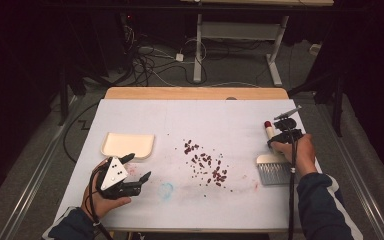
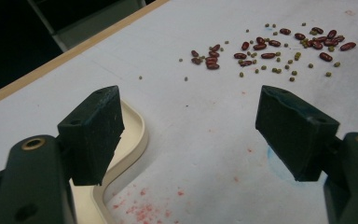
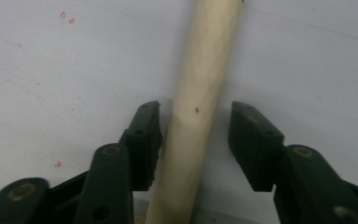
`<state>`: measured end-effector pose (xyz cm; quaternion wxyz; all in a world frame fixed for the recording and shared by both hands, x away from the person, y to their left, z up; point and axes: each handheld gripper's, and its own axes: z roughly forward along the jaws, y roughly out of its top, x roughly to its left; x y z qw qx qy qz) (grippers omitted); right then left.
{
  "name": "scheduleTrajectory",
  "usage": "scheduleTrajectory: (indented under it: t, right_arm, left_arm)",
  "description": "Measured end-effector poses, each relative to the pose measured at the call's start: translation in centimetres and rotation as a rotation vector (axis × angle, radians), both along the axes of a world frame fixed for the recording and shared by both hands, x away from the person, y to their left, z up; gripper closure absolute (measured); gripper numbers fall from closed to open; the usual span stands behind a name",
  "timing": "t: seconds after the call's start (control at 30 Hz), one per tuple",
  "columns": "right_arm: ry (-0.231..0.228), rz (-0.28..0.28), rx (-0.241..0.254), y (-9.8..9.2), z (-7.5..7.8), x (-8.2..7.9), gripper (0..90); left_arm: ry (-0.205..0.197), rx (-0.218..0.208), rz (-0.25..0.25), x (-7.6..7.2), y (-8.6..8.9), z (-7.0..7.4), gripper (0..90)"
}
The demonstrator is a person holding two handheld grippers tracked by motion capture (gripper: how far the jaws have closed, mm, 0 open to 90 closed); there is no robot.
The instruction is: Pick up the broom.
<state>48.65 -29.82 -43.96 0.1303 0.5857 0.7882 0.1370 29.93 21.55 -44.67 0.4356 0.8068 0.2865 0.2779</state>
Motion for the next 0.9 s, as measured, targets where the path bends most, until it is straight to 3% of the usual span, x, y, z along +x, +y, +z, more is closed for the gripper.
scheduleTrajectory:
  t: [0.07,0.2,0.5,0.63,0.9]
  right_arm:
    - [0.007,0.012,-0.005,0.2,0.1,0.3,64.3]
    - [0.025,0.021,-0.018,0.5,0.1,0.7,65.8]
    - [-0.048,0.010,0.062,0.0,-0.1,-0.2,70.7]
    - [-0.131,0.017,0.078,0.0,0.1,-1.2,70.8]
    - [-0.346,0.037,0.216,-0.7,2.5,-4.5,70.9]
  left_arm:
    - [0.003,-0.001,0.001,0.0,0.0,0.0,22.3]
    - [0.006,0.000,0.005,0.0,0.2,-0.1,22.3]
    - [0.017,0.014,-0.007,-0.2,0.0,-0.2,22.0]
    - [0.023,0.012,0.001,-0.4,0.2,-0.2,22.0]
    - [0.015,0.001,0.034,-0.8,1.0,-0.1,21.9]
